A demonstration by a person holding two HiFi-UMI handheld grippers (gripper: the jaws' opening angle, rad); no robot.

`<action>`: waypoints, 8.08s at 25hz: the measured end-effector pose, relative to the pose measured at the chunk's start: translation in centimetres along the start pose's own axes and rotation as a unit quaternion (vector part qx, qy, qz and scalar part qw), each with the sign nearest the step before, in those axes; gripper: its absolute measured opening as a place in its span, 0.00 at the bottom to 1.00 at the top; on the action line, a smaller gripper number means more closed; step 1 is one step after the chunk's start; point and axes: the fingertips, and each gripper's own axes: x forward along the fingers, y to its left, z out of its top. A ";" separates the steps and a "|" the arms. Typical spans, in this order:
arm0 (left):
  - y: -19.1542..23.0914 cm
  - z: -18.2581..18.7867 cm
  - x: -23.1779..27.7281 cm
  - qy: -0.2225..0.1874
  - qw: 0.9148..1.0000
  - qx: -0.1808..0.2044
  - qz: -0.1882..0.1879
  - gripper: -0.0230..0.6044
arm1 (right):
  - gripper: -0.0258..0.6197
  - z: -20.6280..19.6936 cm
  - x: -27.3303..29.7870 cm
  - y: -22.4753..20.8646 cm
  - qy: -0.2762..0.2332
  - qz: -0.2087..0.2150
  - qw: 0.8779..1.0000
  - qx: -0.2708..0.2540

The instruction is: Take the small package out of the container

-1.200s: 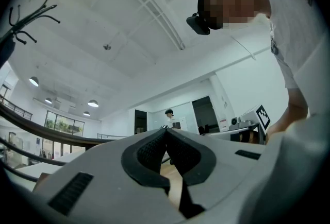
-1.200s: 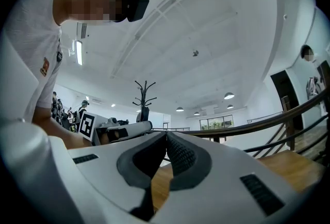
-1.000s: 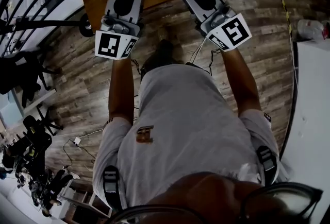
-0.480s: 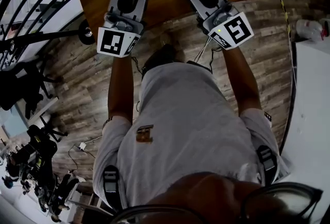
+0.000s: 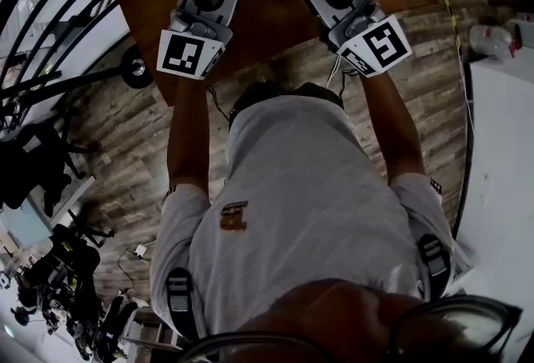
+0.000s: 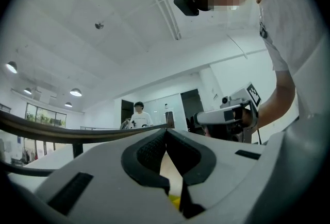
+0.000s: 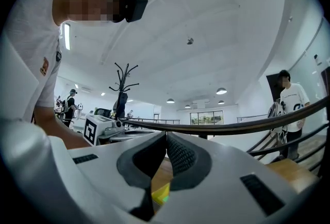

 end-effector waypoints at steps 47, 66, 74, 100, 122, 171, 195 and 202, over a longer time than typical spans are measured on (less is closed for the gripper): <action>3.9 -25.9 11.5 0.429 0.868 0.099 -0.229 0.54 | 0.09 -6.1 5.2 -16.2 0.025 0.020 0.997 0.067; 4.9 -32.0 12.5 0.542 0.786 0.124 -0.271 0.63 | 0.09 -7.9 4.6 -19.7 0.027 0.021 0.995 0.089; 4.8 -33.4 11.9 0.572 0.761 0.105 -0.288 0.63 | 0.09 -8.7 4.7 -20.3 0.029 0.019 0.995 0.096; 4.6 -34.3 12.8 0.578 0.758 0.087 -0.289 0.63 | 0.09 -10.3 2.3 -21.6 0.047 0.003 0.993 0.112; 4.6 -22.9 15.1 0.388 0.908 0.057 -0.148 0.63 | 0.09 -8.9 2.9 -18.4 0.045 0.030 0.994 0.097; 2.9 0.0 8.6 -0.038 0.995 0.002 0.096 0.63 | 0.09 -2.4 2.9 -9.5 -0.021 0.075 0.995 0.063; 1.6 1.6 8.6 -0.052 0.994 0.009 0.100 0.63 | 0.09 -0.9 1.4 -9.0 -0.033 0.079 0.995 0.046; 2.1 1.5 8.5 -0.051 0.994 0.008 0.100 0.63 | 0.09 -1.3 1.9 -8.9 -0.024 0.086 0.995 0.044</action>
